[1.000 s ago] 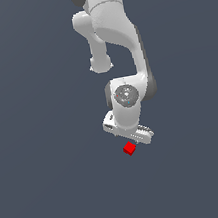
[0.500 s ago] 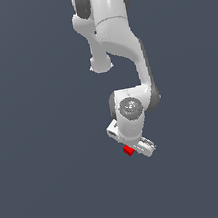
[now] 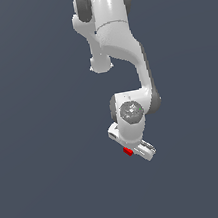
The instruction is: Pick up the red cube and move it to a goal position.
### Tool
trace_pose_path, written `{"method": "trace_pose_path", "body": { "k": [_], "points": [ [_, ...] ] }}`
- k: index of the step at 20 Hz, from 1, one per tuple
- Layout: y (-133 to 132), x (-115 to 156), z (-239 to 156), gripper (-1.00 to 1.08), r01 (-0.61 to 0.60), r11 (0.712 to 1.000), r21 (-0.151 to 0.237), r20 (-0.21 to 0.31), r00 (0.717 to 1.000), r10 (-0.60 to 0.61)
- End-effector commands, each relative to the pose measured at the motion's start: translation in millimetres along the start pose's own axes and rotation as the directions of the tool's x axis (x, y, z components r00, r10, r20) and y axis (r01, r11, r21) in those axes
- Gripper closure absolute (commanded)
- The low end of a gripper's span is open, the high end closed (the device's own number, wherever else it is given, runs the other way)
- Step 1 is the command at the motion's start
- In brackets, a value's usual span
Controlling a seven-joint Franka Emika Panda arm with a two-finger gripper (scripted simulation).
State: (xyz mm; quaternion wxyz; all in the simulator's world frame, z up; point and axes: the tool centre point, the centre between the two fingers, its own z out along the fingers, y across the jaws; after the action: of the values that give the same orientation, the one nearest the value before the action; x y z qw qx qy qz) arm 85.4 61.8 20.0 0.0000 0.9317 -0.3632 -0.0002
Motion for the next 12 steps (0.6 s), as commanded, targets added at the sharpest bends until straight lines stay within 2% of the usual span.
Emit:
{"method": "trace_pose_path", "body": {
  "k": [1, 12],
  "points": [
    [-0.1, 0.3, 0.1, 1.08, -0.001, 1.0, 0.0, 0.0, 1.0, 0.001],
    [1.1, -0.2, -3.3, 1.08, 0.0, 1.0, 0.0, 0.0, 1.0, 0.0]
  ]
}}
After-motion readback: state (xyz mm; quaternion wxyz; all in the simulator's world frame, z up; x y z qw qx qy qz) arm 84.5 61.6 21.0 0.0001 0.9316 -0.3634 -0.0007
